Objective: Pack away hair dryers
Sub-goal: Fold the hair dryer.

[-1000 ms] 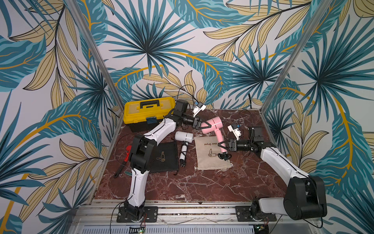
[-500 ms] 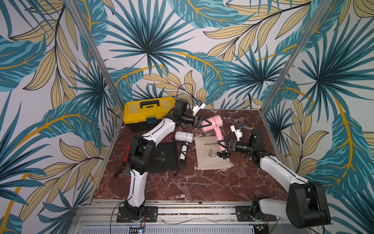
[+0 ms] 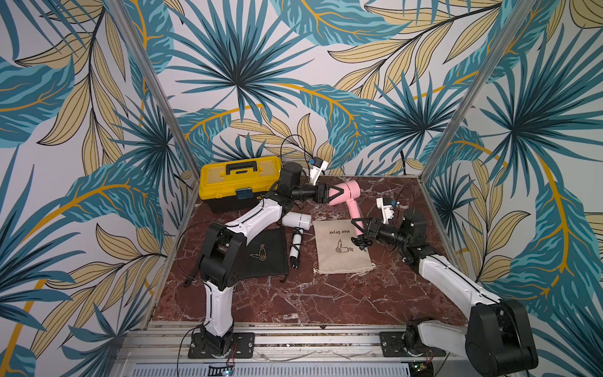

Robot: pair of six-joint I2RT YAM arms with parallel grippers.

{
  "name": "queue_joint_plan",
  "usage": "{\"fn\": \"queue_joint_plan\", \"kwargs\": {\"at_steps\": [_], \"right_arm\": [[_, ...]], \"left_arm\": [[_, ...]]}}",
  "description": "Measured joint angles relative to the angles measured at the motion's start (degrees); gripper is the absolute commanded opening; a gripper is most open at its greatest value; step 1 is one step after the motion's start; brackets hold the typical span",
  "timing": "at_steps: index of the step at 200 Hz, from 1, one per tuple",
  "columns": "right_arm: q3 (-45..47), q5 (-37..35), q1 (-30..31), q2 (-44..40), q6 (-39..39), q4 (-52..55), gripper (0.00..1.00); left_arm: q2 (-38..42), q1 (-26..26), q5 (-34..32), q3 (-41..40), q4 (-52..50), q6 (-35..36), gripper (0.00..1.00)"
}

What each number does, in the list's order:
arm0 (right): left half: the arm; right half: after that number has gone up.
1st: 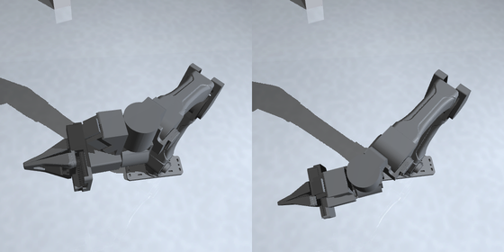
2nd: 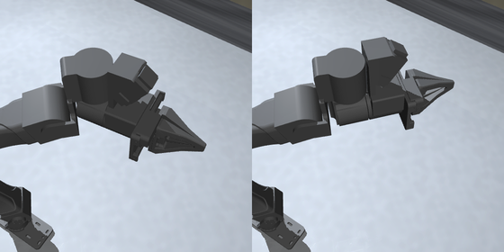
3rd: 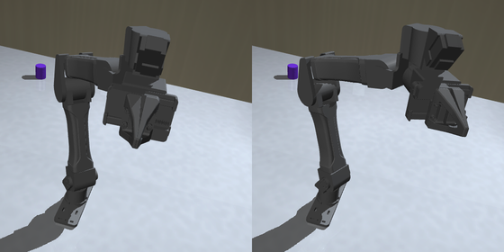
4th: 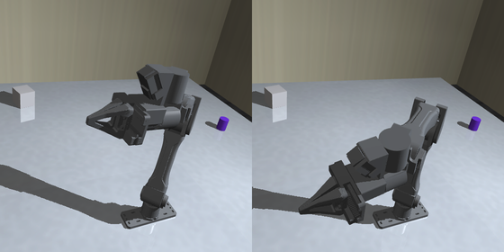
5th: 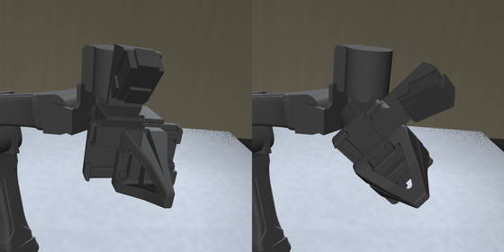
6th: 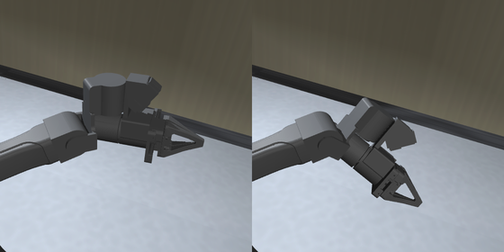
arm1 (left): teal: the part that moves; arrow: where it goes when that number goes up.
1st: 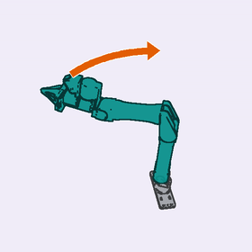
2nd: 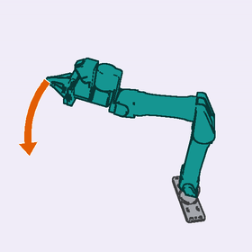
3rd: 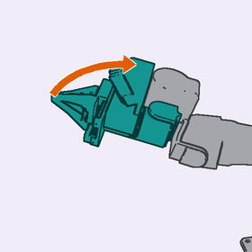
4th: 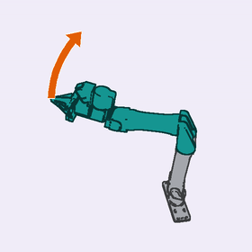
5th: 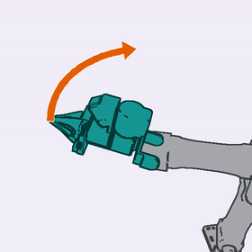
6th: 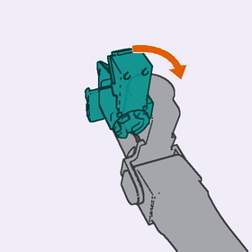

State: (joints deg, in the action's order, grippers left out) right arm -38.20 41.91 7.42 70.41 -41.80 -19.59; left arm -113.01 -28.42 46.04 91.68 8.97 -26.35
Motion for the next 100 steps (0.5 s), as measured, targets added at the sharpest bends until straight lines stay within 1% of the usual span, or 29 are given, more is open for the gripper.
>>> {"fn": "queue_joint_plan", "kwargs": {"at_steps": [27,71,84,94,100], "right_arm": [[0.17,-1.77,0.44,0.0,-2.73,-2.89,0.0],[0.55,-2.73,0.57,0.0,-4.28,-4.57,0.0],[0.52,-2.47,0.55,0.0,-4.02,-4.52,0.0],[0.11,-2.08,0.5,0.0,-2.29,-3.08,0.0],[-0.42,-1.68,0.44,-0.02,-0.74,-1.18,0.0]], "left_arm": [[0.0,-0.33,-2.49,0.0,3.48,-1.2,0.0],[0.0,-0.72,-4.26,-0.04,5.07,-1.81,0.0],[0.0,-0.74,-4.26,-0.07,5.29,-1.75,0.0],[0.07,-0.74,-4.07,-0.44,5.53,-1.51,0.0],[0.17,-0.74,-3.85,-0.85,5.6,-1.36,0.05]]}}
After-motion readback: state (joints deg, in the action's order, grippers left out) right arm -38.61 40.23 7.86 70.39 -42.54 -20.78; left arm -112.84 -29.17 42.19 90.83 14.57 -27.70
